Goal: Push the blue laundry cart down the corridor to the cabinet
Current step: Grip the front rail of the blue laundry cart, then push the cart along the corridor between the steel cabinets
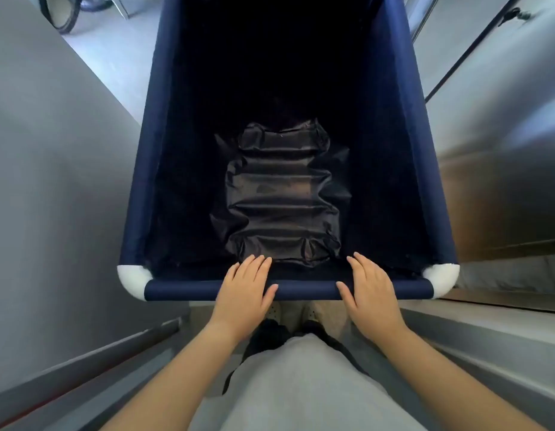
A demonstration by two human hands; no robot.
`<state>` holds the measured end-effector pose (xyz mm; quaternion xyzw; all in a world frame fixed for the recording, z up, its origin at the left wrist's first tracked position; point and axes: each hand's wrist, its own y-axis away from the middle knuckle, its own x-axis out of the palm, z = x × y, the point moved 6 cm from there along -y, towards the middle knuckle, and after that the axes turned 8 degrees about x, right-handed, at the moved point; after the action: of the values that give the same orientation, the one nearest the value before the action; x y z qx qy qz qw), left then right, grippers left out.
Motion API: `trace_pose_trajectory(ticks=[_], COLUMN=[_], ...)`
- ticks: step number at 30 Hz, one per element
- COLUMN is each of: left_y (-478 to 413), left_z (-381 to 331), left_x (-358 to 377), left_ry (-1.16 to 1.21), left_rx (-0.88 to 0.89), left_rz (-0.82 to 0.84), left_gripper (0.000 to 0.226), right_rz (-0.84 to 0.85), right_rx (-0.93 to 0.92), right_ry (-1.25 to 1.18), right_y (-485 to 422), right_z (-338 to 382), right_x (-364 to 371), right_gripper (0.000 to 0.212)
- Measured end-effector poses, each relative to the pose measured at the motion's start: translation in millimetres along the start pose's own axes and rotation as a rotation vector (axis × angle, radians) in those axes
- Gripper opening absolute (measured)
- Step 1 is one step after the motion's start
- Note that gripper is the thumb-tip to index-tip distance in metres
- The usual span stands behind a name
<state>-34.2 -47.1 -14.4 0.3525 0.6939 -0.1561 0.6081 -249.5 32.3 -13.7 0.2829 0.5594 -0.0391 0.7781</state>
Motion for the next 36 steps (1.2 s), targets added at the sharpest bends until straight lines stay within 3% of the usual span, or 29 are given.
trace_pose_trajectory(ticks=[3, 6, 10, 27, 36], left_y=[2, 2, -3, -54, -105], left_z=[7, 8, 9, 25, 44], left_x=[6, 9, 11, -5, -21], left_ry=[0.007, -0.043, -0.086, -0.16, -0.184], left_rx=[0.057, 0.142, 0.13, 0.132, 0.095], left_rz=[-0.027, -0.064, -0.042, -0.061, -0.024], left_gripper=[0.055, 0.054, 0.051, 0.045, 0.041], right_rz=[-0.05, -0.083, -0.132, -0.185, -0.262], right_rx=[-0.055, -0.125, -0.164, -0.101, 0.015], right_ry=[0.033, 0.055, 0.122, 0.229, 0.167], right_y=[1, 1, -2, -56, -97], right_z=[1, 0, 0, 7, 22], right_x=[1, 3, 3, -9, -27], right_gripper=[0.06, 0.045, 0.038, 0.042, 0.043])
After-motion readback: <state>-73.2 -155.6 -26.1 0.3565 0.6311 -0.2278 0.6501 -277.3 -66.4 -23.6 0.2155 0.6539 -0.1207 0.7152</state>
